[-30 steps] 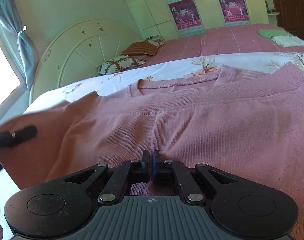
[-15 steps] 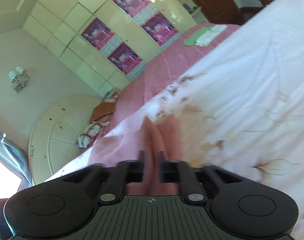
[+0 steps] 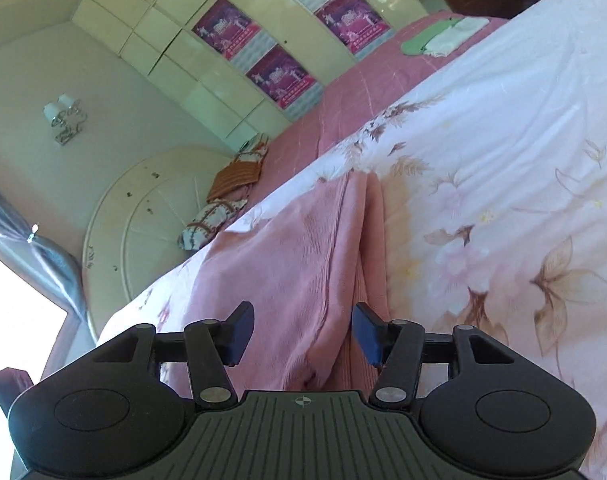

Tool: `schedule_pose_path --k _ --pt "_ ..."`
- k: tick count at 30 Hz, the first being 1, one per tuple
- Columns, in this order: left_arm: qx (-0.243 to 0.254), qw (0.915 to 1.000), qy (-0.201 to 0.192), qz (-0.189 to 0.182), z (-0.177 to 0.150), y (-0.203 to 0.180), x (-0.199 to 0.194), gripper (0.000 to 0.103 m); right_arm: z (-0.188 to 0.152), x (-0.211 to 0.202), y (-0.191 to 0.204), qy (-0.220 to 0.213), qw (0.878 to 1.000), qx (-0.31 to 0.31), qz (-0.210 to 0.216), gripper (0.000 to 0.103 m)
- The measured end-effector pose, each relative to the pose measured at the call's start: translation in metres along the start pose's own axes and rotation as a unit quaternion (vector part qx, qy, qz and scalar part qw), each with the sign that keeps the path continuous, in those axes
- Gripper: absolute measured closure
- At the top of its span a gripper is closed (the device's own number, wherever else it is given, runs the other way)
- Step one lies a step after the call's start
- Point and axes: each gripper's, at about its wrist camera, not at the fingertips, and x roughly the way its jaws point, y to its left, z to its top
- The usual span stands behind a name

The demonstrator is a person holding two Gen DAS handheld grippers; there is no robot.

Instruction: Fold small clothes

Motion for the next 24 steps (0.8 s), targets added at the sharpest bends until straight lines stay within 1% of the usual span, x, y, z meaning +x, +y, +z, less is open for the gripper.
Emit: schedule_pose_path --k 2,4,5,7,8,9,11,13,14,15,16,17,18,19,20,21,22,23,24 --pt "0.0 1.0 -0.002 0.006 -0.004 0.005 0.0 0.048 0.01 0.012 0.0 -0.016 1.0 -0.01 -0.015 0.048" --pt "-0.007 1.0 0.002 0.003 -0.008 0.008 -0.003 0.048 0.02 0.028 0.003 -0.022 0.999 -0.026 -0.032 0.048" --pt "-0.009 1.0 -0.001 0.001 -0.016 0.013 -0.012 0.048 0.026 0.037 0.004 -0.021 0.998 -0.037 -0.039 0.048" --pt "-0.017 0.9999 -0.001 -0.001 -0.021 0.017 -0.012 0.048 0.034 0.056 0.005 -0.014 0.997 -0.056 -0.057 0.048" --pt "-0.022 0.9998 0.003 -0.002 -0.023 0.019 -0.01 0.048 0.037 0.064 0.004 -0.007 0.996 -0.063 -0.061 0.051" --pt "-0.023 0.9997 0.006 -0.003 -0.024 0.021 -0.008 0.046 0.039 0.073 0.003 0.001 0.995 -0.069 -0.066 0.063" --pt "-0.024 0.9996 0.012 -0.01 -0.025 0.023 -0.001 0.046 0.043 0.091 -0.001 0.021 0.993 -0.079 -0.081 0.075" --pt "-0.02 0.9994 0.024 -0.012 -0.027 0.024 0.005 0.044 0.044 0.1 -0.001 0.027 0.992 -0.095 -0.078 0.076" --pt "-0.031 0.9983 0.042 -0.025 -0.028 0.026 0.01 0.046 0.043 0.102 0.001 0.025 0.99 -0.111 -0.083 0.086" --pt "-0.051 0.996 0.057 -0.046 -0.029 0.028 0.013 0.053 0.042 0.103 0.005 0.018 0.987 -0.136 -0.084 0.098" --pt "-0.057 0.9944 0.064 -0.063 -0.029 0.026 0.014 0.055 0.042 0.103 0.013 0.008 0.98 -0.175 -0.09 0.098" --pt "-0.047 0.995 0.065 -0.059 -0.03 0.02 0.014 0.056 0.043 0.102 0.018 -0.001 0.975 -0.2 -0.094 0.098" --pt "-0.036 0.996 0.067 -0.048 -0.029 0.012 0.016 0.055 0.045 0.102 0.022 -0.008 0.972 -0.217 -0.094 0.099" --pt "-0.033 0.996 0.07 -0.044 -0.028 0.006 0.019 0.054 0.048 0.105 0.024 -0.012 0.967 -0.234 -0.104 0.099" --pt "-0.034 0.9962 0.07 -0.039 -0.027 0.002 0.02 0.051 0.053 0.114 0.019 -0.009 0.965 -0.236 -0.117 0.099" --pt "-0.035 0.9965 0.069 -0.033 -0.026 0.001 0.021 0.049 0.057 0.12 0.013 0.004 0.968 -0.22 -0.119 0.099" --pt "-0.035 0.9965 0.068 -0.033 -0.026 0.001 0.02 0.048 0.06 0.124 0.008 0.025 0.971 -0.204 -0.118 0.099" --pt "-0.032 0.997 0.062 -0.035 -0.027 0.004 0.018 0.047 0.06 0.122 0.007 0.032 0.973 -0.195 -0.118 0.098" --pt "-0.029 0.9976 0.053 -0.034 -0.028 0.007 0.014 0.044 0.058 0.112 0.009 0.023 0.975 -0.193 -0.111 0.096"
